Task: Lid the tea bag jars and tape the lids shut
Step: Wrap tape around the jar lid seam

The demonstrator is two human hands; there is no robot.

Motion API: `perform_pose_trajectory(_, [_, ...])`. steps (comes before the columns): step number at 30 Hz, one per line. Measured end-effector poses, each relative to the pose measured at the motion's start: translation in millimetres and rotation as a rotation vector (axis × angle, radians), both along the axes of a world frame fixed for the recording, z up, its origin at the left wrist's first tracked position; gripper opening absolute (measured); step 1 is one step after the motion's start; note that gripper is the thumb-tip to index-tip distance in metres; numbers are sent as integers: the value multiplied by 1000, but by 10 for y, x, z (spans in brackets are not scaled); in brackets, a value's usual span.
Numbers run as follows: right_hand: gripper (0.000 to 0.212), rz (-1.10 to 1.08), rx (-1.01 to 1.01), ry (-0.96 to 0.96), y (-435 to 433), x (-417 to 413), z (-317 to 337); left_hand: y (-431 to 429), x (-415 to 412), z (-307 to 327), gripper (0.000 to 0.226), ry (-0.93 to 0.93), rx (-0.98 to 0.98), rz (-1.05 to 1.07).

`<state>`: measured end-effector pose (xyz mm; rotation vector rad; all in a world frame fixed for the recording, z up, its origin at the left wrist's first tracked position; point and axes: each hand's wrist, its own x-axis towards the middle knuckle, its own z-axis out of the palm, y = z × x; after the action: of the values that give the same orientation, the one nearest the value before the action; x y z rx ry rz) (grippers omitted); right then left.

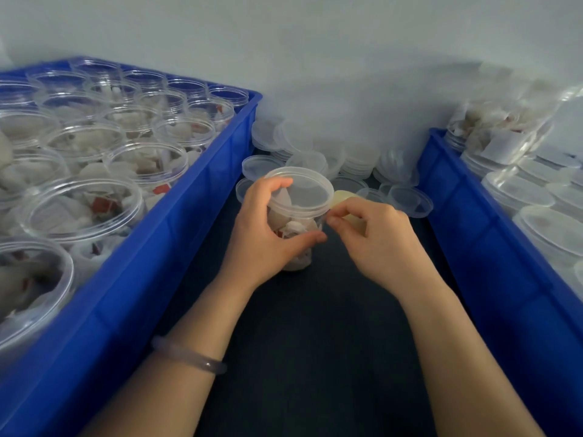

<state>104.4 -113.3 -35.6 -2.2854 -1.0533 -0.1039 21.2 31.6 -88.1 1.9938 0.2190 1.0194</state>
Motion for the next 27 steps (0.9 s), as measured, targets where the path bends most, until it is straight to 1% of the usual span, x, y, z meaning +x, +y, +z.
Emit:
perform_pose_trajectory(5, [9, -22, -14, 6, 20, -19, 35, -59, 11, 30, 75, 0, -45, 36])
perform_pose_trajectory(11, [11, -61, -64, -51, 19, -103, 64, -104, 14, 27, 69, -26, -86, 101])
perform_pose_trajectory(15, [14, -59, -106, -96, 8, -154, 99, -109, -10, 60, 59, -26, -111, 91])
perform_pose_trajectory(17, [15, -73, -125, -124, 6, -180, 119, -109, -25, 72, 60, -21, -122, 82])
perform_pose_trajectory(20, [16, -72, -138, -115, 6, -218, 133, -116, -63, 96, 57, -37, -164, 64])
perform_pose_trajectory(21, [19, -65, -133, -105, -1, -231, 144, -113, -83, 113, 55, -44, -185, 50])
perform_pose_trajectory(22, [26, -60, -110, -70, -14, -231, 158, -106, -102, 129, 54, -49, -212, 30])
perform_pose_trajectory(24, [50, -71, -69, 71, -70, -206, 238, -77, -136, 160, 56, -54, -280, -25])
perform_pose_trajectory(25, [57, -62, -91, 146, -115, -183, 297, -64, -152, 171, 58, -62, -315, -56])
perform_pose_trajectory(26, [57, -25, -128, 209, -164, -156, 351, -50, -164, 178, 59, -73, -348, -81])
perform_pose_trajectory(27, [53, 27, -158, 262, -210, -134, 399, -37, -174, 182, 59, -77, -381, -101])
